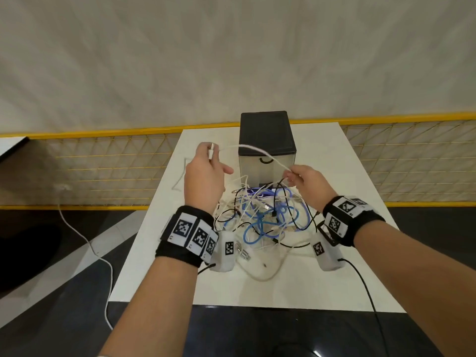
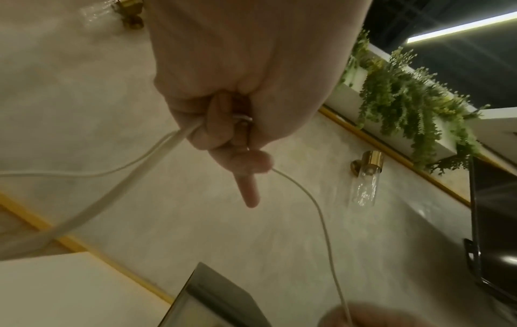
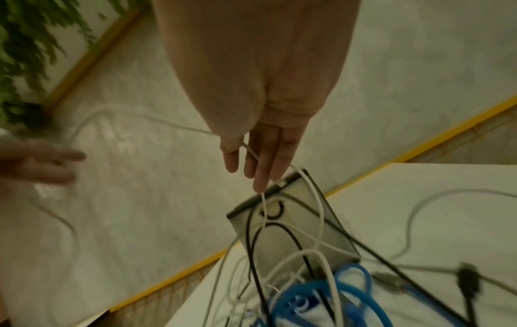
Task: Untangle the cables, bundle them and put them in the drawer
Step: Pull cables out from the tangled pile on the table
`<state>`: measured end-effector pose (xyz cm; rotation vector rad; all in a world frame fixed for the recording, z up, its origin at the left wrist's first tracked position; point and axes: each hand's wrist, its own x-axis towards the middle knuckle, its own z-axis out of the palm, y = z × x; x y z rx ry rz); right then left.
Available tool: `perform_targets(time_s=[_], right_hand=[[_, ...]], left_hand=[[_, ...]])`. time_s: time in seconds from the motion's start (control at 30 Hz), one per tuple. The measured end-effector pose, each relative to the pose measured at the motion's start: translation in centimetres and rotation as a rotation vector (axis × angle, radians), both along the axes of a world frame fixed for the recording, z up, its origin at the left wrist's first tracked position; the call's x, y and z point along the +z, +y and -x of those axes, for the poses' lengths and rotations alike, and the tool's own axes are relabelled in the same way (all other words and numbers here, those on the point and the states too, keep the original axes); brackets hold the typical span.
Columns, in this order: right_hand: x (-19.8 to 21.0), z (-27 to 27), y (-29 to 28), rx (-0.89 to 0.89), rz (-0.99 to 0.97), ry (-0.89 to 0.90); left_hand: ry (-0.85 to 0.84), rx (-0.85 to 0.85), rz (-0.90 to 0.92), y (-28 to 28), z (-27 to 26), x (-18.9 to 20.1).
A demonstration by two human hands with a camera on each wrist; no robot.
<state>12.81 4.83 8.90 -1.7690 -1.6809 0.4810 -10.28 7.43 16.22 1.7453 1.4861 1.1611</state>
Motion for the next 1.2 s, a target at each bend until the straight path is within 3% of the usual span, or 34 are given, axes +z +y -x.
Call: perform_targets(time_s=[0.1, 0.27, 0.43, 0.53, 0.6, 0.7, 0.83, 0.9, 0.93, 1.0, 1.03, 1.1, 1.2], right_hand=[[2.1, 0.4, -0.2, 0.043, -0.082, -0.009], [5.1, 1.5, -0.2, 0.168, -0.097, -0.196], [6.1, 1.9, -1.6, 0.182, -0.187, -0.334], [5.4, 1.9, -3.4, 0.207, -0.183, -0.271], [4.6, 2.4, -5.5, 0.29, -0.114, -0.189], [2.1, 3.5, -8.8, 0.509, 0.127, -0.092], [-1.2, 5.5, -12.1, 0.832, 0.66, -0.26], [-0.9, 5.8, -12.4, 0.758, 0.762, -0.352], [-0.4, 5.7, -12.0, 0.666, 0.711, -0.399], [1.1, 5.4, -11.0, 0.486, 0.426, -0.484], [2.2, 5.5, -10.5, 0.399, 0.264, -0.445], [3.8, 6.2, -9.8, 0.303, 0.067, -0.196], [5.1, 8.4, -9.0, 0.442, 0.013, 0.089]], left_hand=[[0.025, -0.048, -0.013, -0.3, 0.2, -1.0], [0.157, -0.382, 0.119, -1.4, -2.6, -1.7], [0.204, -0.294, 0.002, -1.0, -3.1, -1.0], [0.311, -0.293, -0.082, -0.7, -1.2, -0.5], [0.273, -0.301, -0.115, -1.0, 0.0, -0.1], [0.01, -0.29, -0.169, -2.1, 0.8, 1.5], [-0.186, -0.321, -0.245, -4.2, 0.6, 4.0], [-0.257, -0.403, -0.244, -5.2, 0.7, 4.8], [-0.276, -0.439, -0.231, -5.7, 0.9, 5.1], [-0.295, -0.496, -0.2, -6.7, 1.0, 5.6], [-0.3, -0.515, -0.185, -7.1, 1.0, 5.8], [-0.308, -0.535, -0.156, -7.8, 0.8, 5.9], [-0.318, -0.564, -0.114, -8.6, 0.5, 5.7]])
